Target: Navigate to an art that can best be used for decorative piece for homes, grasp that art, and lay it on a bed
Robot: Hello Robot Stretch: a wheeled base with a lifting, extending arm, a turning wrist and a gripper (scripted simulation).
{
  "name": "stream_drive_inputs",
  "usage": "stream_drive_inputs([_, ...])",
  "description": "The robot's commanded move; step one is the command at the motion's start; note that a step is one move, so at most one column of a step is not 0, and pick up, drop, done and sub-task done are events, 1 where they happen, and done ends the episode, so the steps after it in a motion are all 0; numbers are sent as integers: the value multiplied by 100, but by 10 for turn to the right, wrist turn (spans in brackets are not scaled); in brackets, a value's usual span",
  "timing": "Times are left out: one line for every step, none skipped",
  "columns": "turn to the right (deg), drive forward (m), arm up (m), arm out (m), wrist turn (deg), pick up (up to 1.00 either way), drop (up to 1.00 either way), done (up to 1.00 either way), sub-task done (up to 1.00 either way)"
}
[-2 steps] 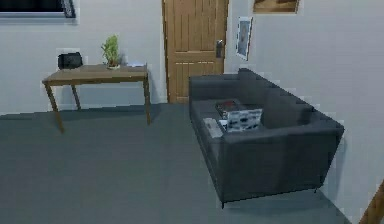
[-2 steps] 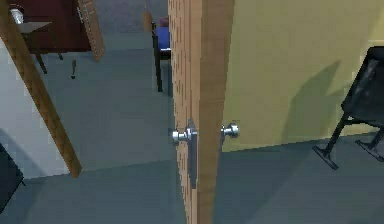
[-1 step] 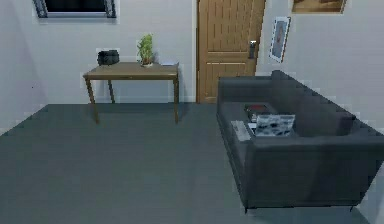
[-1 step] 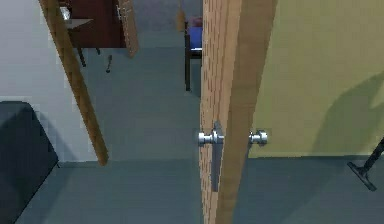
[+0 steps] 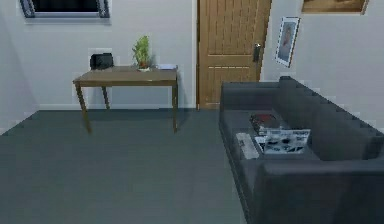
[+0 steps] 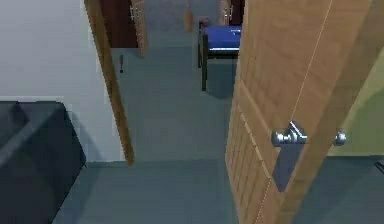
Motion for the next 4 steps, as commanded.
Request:
stream_drive_inputs([450, 0, 0, 0, 0, 0, 0, 0, 0])
stream_drive_inputs([360, 0, 0, 0, 0, 0, 0, 0, 0])
stream_drive_inputs([0, 25, 0, 0, 0, 0, 0, 0, 0])
stream_drive_inputs([30, 0, 0, 0, 0, 0, 0, 0, 0])
